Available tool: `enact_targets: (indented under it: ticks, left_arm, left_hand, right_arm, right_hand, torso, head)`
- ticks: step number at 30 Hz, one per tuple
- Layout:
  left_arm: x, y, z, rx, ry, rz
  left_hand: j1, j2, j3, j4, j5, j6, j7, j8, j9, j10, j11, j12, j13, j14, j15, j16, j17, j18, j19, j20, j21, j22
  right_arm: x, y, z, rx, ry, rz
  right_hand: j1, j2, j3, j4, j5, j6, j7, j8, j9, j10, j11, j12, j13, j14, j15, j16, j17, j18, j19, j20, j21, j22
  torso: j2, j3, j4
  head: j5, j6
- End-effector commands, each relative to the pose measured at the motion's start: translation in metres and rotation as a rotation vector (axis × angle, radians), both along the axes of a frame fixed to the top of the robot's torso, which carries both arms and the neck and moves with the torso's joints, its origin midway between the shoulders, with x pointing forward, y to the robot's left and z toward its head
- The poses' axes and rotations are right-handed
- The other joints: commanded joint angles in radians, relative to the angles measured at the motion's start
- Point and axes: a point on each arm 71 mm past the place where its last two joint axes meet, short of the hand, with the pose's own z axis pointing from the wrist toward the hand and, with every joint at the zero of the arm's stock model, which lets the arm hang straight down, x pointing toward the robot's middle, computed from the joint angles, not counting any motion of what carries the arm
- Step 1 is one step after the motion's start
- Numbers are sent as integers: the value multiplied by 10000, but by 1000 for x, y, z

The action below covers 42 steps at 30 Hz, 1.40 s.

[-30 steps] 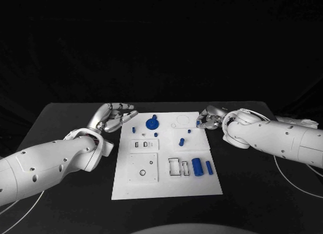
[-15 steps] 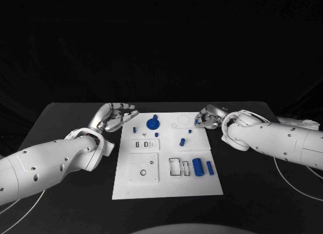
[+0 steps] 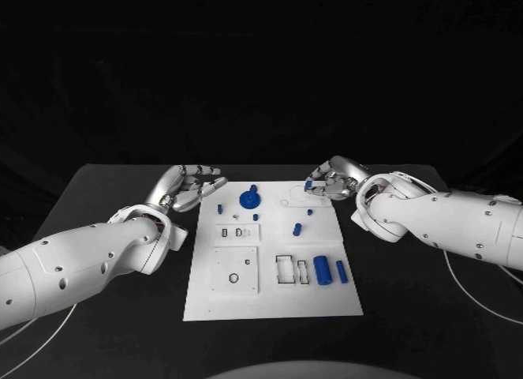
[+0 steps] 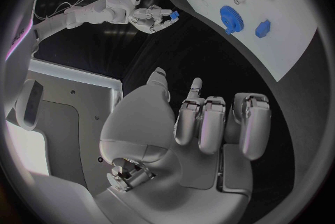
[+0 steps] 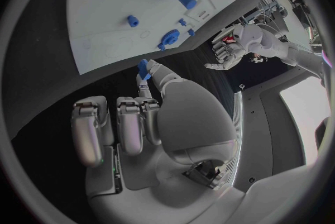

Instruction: Assemble the parts on the task board

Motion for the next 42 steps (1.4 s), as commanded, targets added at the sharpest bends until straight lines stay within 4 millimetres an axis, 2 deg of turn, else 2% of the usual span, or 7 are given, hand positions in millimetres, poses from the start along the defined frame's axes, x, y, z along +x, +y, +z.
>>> enact_targets:
  ticks: [1, 7, 13, 28, 35, 42]
  left_arm:
    - [0, -3, 1, -21, -71, -162]
    - [0, -4, 1, -21, -67, -175]
    - [1, -4, 0, -14, -64, -168]
    - [1, -6, 0, -15, -60, -205]
    - [1, -7, 0, -24, -58, -228]
    - [1, -7, 0, -29, -57, -240]
  left_hand:
    - [110, 7, -56, -18, 43, 62, 26, -21, -10, 1039, -72, 25, 2635, 1056, -63, 25, 2627, -73, 1034, 33, 24, 2634]
    - [110, 7, -56, -18, 43, 62, 26, -21, -10, 1039, -72, 25, 2635, 1056, -63, 25, 2627, -73, 1034, 33, 24, 2634]
    - [110, 7, -56, -18, 43, 62, 26, -21, -10, 1039, -72, 25, 2635, 1056, -63, 25, 2627, -73, 1034, 33, 24, 2634]
    - [110, 7, -56, -18, 43, 62, 26, -21, -10, 1039, -72, 25, 2635, 1056, -63, 25, 2627, -73, 1034, 33, 24, 2634]
    - [110, 7, -56, -18, 43, 62, 26, -21, -10, 1039, -72, 25, 2635, 1056, -63, 25, 2627, -73, 1034, 33, 24, 2634]
    - [110, 7, -56, -18, 43, 62, 26, -21, -10, 1039, -72, 25, 2635, 1056, -63, 25, 2627, -73, 1034, 33, 24, 2634]
  right_arm:
    - [-5, 11, 5, 708, 221, -43]
    - [-18, 37, 8, 939, 721, 528]
    - [-29, 66, 9, 717, 1140, 1197]
    - [-43, 127, 11, -594, 833, 2796]
    - [-48, 143, 0, -822, 1152, 2988]
    - [-47, 148, -13, -989, 1392, 2857]
  right_hand:
    - [64, 36, -27, -58, -2, 148, 48, 78, 54, 1046, 107, 39, 2634, 1042, 124, 41, 2630, -68, 1066, 95, 45, 2635]
    - [131, 31, -40, -99, -12, 322, 232, 72, 63, 1046, 277, 39, 2634, 1042, 268, 41, 2630, -68, 1066, 214, 45, 2635]
    - [204, 33, -24, -153, 29, 425, 328, 60, 65, 1046, 373, 39, 2634, 1042, 357, 41, 2630, -68, 1066, 295, 45, 2635]
    - [280, 38, 11, -220, 67, 371, 408, -53, 29, 1046, 460, 39, 2634, 1042, 436, 41, 2630, -68, 1066, 386, 45, 2635]
    - [275, 45, 16, -221, 41, 309, 427, -114, 7, 1046, 478, 39, 2634, 1042, 452, 41, 2630, -68, 1066, 411, 45, 2635]
    - [265, 54, 20, -215, 36, 267, 452, -159, -10, 1046, 497, 39, 2634, 1042, 470, 41, 2630, -68, 1066, 431, 45, 2635]
  torso:
    - [9, -6, 2]
    - [10, -5, 11]
    - [1, -3, 1]
    - [23, 1, -7]
    - [25, 2, -12]
    - [11, -1, -17]
  head:
    - [45, -39]
    - [87, -84]
    - [150, -141]
    - [216, -205]
    - [269, -258]
    - [274, -312]
